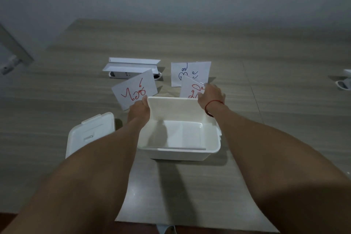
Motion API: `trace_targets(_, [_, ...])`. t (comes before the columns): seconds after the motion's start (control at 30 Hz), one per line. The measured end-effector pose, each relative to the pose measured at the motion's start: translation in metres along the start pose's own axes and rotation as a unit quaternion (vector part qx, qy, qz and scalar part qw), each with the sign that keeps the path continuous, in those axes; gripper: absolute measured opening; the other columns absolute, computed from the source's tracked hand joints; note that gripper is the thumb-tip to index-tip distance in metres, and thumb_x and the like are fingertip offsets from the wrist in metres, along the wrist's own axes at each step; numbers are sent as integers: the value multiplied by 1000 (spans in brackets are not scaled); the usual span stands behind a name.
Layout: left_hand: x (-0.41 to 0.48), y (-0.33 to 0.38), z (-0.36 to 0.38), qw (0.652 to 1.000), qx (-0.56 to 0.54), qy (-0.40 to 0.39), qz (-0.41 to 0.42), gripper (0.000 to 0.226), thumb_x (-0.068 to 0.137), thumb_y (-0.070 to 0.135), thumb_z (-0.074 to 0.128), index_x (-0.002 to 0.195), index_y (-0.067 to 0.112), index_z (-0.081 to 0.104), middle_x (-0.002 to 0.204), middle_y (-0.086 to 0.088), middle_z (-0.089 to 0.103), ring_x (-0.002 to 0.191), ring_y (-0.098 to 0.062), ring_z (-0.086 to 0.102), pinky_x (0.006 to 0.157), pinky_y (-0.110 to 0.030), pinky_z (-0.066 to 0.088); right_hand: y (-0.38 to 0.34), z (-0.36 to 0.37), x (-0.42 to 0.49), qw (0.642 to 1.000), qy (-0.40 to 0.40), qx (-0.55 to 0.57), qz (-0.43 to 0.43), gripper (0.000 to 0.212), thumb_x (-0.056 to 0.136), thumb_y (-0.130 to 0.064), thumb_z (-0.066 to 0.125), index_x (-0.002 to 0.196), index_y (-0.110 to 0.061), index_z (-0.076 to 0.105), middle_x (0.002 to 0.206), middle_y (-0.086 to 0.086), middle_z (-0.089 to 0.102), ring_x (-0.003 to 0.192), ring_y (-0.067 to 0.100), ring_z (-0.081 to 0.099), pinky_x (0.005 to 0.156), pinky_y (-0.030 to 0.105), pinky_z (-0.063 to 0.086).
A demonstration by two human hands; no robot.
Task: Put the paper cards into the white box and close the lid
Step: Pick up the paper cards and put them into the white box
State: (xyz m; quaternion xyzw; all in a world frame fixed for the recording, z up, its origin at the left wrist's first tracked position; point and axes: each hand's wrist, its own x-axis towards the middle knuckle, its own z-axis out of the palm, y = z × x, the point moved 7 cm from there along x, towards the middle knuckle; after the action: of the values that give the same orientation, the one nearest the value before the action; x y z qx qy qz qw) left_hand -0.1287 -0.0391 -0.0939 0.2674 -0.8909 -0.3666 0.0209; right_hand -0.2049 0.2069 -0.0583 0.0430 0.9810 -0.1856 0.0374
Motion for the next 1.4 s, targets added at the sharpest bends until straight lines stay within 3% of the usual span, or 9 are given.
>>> trace_targets(0.1, [14,8,1,1000,23,6,4,61,103,40,20,109,-2,64,91,-15,60,85,-27,52,70,-31,40,0,10,20,1000,7,18,22,43,94,-31,50,132,-13,46,146,10,42,139,27,35,114,46,26])
trace_targets(0.23, [23,11,5,999,30,21,18,54,104,38,20,98,5,63,75,-7,50,80,-22,47,55,-23,34,5,15,33,993,28,40,103,34,93,-27,52,125,-14,53,135,11,53,133,29,43,117,46,19])
trace_targets(0.43, [27,5,9,1000,5,17,14,49,103,40,22,85,9,55,66,-1,48,61,-16,47,48,-21,30,6,19,34,974,25,145,174,27,93,-11,50,117,-8,62,128,16,61,118,34,58,100,41,44])
trace_targets(0.57, [26,3,10,999,-19,-6,27,54,103,40,23,96,1,61,84,-9,56,80,-24,54,62,-24,39,-2,12,29,990,38,94,97,25,96,-6,46,114,-8,64,120,17,65,111,34,62,91,36,48])
trace_targets(0.67, [17,3,10,999,-24,-28,36,53,104,35,20,108,0,61,94,-11,55,89,-25,53,76,-30,37,-15,-6,21,993,98,66,-5,23,95,-5,45,109,-14,61,113,12,68,108,31,60,91,35,39])
trace_targets(0.8, [2,-3,9,997,-40,-58,41,41,105,26,20,103,4,55,102,-13,53,96,-22,49,80,-30,36,-37,-47,12,980,159,69,-96,38,91,-4,50,121,-25,60,119,7,64,117,27,53,96,34,31])
trace_targets(1.03, [-8,-7,4,995,-36,-91,12,49,104,28,20,110,-2,58,112,-23,61,97,-29,55,79,-33,40,-66,-98,-1,960,209,107,-152,32,99,-21,38,120,-26,62,119,4,65,115,26,52,90,32,26])
trace_targets(1.23, [-11,-6,3,996,-35,-77,-3,46,104,26,22,119,-2,55,119,-23,57,115,-36,54,84,-34,39,-68,-62,-22,975,62,129,-172,31,98,-24,41,118,-24,65,124,3,66,122,24,54,101,34,30])
trace_targets(1.4, [-15,-8,4,997,-55,-63,3,41,104,25,22,113,2,55,112,-18,57,98,-25,49,81,-32,37,-49,-1,-42,975,-56,149,-157,24,95,-25,48,103,-21,70,110,2,72,109,22,62,103,36,37])
